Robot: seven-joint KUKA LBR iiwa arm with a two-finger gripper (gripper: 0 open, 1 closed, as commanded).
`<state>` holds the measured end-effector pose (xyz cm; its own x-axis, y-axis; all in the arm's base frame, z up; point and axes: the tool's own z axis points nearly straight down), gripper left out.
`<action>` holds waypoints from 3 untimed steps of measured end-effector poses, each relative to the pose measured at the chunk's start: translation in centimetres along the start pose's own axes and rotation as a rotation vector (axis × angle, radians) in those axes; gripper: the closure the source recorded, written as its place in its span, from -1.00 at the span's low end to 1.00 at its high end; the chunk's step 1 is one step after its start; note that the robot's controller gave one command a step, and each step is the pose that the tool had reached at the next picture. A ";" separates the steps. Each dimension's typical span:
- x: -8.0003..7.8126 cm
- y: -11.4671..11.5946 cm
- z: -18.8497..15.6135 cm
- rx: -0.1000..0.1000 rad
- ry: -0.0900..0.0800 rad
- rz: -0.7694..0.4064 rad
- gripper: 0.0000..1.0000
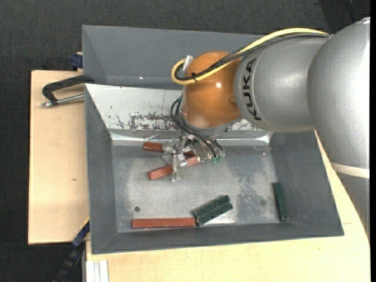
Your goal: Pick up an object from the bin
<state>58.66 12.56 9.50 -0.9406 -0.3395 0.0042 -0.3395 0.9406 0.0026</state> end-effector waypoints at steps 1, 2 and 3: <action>-0.2 0.0 -1.9 0.002 -0.009 0.000 1.00; -0.3 0.0 -3.5 0.002 -0.010 0.000 1.00; -0.3 0.0 -5.1 0.002 -0.012 0.000 1.00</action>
Offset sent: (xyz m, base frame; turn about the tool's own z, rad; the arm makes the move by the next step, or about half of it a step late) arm 0.0001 0.0000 0.0759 0.0000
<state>58.98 12.70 14.57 -0.9406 -0.3394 -0.0078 -0.3394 0.9406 0.0005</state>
